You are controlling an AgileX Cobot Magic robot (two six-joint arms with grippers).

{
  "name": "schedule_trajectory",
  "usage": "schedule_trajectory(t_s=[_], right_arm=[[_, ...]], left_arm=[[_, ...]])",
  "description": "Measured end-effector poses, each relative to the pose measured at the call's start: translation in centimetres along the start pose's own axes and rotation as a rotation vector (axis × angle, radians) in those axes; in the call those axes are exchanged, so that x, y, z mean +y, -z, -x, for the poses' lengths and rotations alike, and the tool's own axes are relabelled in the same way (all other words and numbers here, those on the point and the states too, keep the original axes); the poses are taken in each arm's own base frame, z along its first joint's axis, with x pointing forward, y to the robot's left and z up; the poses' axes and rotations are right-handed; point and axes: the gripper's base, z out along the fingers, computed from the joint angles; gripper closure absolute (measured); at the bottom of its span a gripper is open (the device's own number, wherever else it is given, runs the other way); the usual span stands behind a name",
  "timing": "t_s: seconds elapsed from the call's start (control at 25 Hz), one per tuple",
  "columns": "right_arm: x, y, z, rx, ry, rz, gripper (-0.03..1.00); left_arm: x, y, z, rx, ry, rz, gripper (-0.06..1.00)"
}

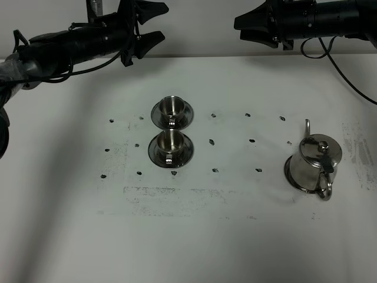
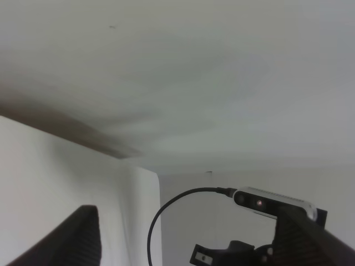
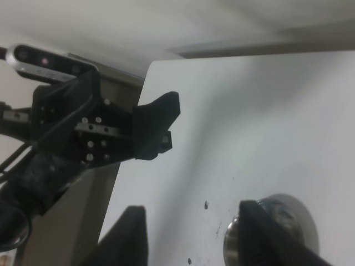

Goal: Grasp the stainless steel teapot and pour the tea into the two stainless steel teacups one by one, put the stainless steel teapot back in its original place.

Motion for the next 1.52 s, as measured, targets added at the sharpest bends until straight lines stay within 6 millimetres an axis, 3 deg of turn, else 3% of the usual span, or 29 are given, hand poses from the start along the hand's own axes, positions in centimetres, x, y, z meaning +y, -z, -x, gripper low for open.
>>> schedule_trajectory(t_s=[0.32, 0.48, 0.68, 0.84, 1.0, 1.16, 1.36, 1.52], right_arm=[[-2.5, -0.8, -0.7, 0.010, -0.088, -0.045, 0.54], [-2.6, -0.8, -0.7, 0.010, -0.109, -0.049, 0.51], [-2.6, -0.8, -0.7, 0.010, -0.128, -0.049, 0.50], [-2.1, -0.7, -0.5, 0.013, -0.108, -0.040, 0.50], [-0.1, 0.0, 0.8, -0.001, 0.004, -0.045, 0.50], [1.6, 1.1, 2.2, 0.009, 0.194, -0.172, 0.50], [2.4, 2.7, 3.2, 0.025, 0.320, -0.378, 0.50], [2.5, 4.1, 3.2, 0.070, 0.332, -0.570, 0.50]], left_arm=[[2.0, -0.5, -0.5, 0.029, 0.055, 0.013, 0.31], [2.8, -0.6, -0.8, 0.048, 0.085, 0.015, 0.29], [2.6, -0.7, -1.0, 0.070, 0.083, -0.002, 0.27], [1.2, -0.8, -0.6, 0.085, 0.029, -0.049, 0.26], [-2.0, -0.5, 0.3, 0.094, -0.127, -0.045, 0.26], [-5.4, 0.2, 1.4, 0.098, -0.420, 0.064, 0.27], [-6.1, 0.8, 2.2, 0.112, -0.710, 0.302, 0.27], [-6.4, 1.8, 2.1, 0.232, -0.824, 0.497, 0.27]])
